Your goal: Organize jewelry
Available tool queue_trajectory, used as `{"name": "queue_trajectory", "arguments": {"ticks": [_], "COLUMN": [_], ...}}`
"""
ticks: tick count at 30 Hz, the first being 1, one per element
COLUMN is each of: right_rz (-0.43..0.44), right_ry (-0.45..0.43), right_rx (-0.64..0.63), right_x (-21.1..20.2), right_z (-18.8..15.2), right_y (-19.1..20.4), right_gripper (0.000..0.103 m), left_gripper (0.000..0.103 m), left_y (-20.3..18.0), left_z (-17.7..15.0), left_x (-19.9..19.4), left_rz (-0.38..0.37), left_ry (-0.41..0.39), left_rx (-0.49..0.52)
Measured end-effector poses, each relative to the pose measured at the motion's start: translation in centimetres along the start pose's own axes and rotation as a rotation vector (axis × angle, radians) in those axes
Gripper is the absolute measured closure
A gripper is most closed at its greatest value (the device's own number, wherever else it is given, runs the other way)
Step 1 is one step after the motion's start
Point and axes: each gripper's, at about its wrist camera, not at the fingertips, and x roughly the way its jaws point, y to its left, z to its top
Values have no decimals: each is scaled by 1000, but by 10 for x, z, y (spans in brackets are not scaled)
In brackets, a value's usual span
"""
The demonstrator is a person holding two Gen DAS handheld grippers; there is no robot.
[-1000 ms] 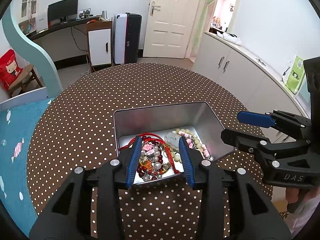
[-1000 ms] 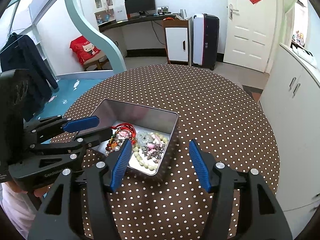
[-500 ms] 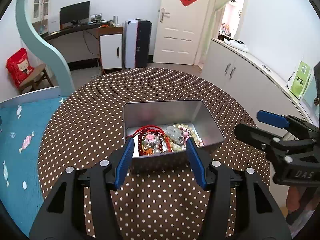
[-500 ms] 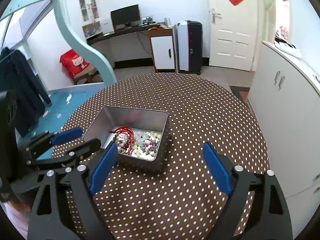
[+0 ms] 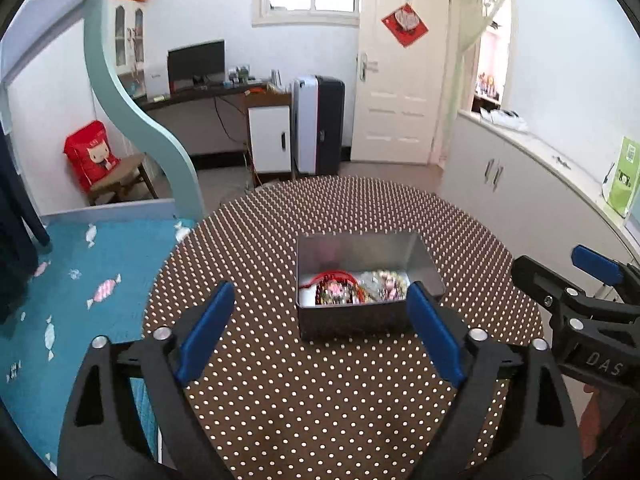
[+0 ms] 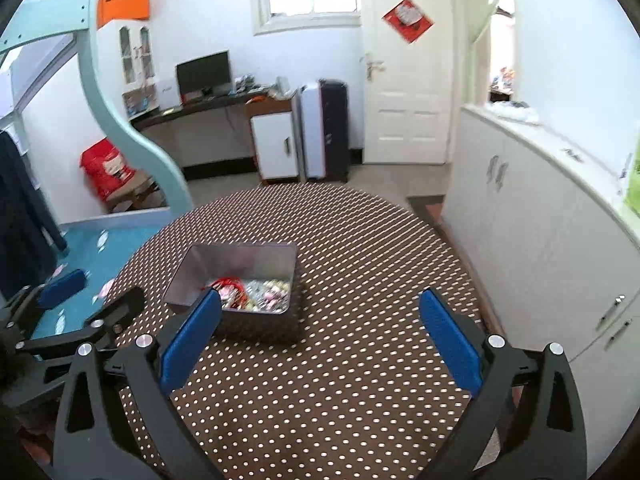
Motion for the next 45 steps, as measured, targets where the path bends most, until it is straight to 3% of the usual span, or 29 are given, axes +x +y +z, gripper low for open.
{"name": "queue_trajectory", "arguments": {"ticks": [9,21,45], "right_rz": [-115,-134,-159], "right_ry": [-130,-258,-273], "right_rx": [-19,-25,-25], "right_x": [-38,-78,-83], "right_z": [1,-3,-9], "right_y": [2,0,1], "right_gripper": [7,7,7], "left_gripper": [10,7,6], "left_y": [-7,-9,-11], "left_z": [8,9,5], "left_x": [-45,-92,-104], "left_rz": [11,28,33], "left_ry": [-68,-152,-169], "left_rx": [17,15,20]}}
